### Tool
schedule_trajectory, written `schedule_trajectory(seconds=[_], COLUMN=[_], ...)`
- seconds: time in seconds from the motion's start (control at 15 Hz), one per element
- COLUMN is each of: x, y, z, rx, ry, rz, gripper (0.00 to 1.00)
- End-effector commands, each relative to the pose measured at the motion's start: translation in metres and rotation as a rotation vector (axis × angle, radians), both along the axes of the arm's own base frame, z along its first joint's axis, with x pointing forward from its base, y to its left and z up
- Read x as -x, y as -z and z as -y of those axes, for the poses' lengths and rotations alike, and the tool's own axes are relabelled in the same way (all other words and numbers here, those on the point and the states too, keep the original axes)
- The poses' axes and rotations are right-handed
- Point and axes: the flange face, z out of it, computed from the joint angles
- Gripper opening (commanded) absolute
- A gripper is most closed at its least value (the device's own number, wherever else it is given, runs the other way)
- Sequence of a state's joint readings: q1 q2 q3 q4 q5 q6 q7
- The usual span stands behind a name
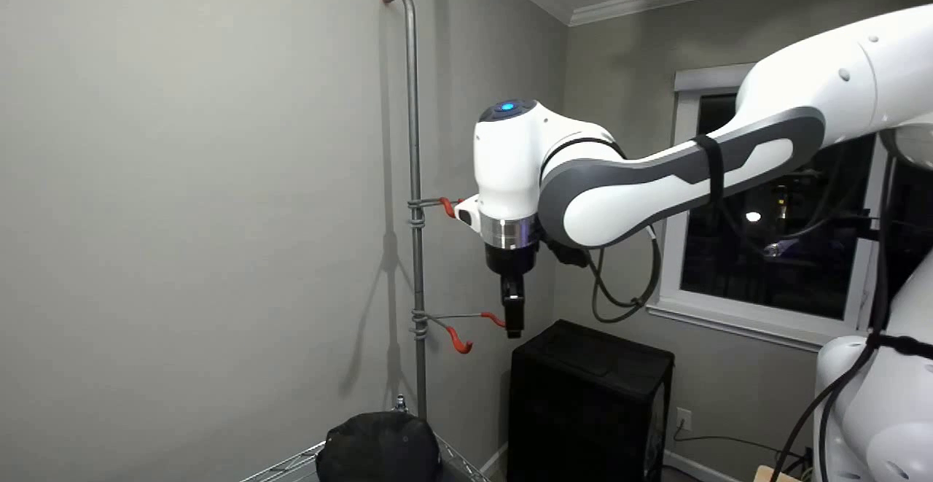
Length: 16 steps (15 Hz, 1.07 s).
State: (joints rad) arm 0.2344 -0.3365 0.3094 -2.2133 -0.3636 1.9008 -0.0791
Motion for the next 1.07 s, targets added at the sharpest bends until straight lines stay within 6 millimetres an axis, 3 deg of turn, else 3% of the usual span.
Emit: schedule_trajectory(seconds=[0.0,0.2,0.4,0.73,1.0], x=[-0.051,-0.089,-0.113,-0.120,-0.122], y=[0.012,0.035,0.062,0.081,0.078], z=[-0.063,-0.100,-0.120,-0.124,-0.126], rx=[-0.038,-0.121,-0.163,-0.151,-0.156], ry=[-0.013,-0.077,-0.153,-0.168,-0.177], rz=[0.003,-0.039,-0.073,-0.109,-0.106], gripper=[1.00,1.00,1.00,1.00,1.00])
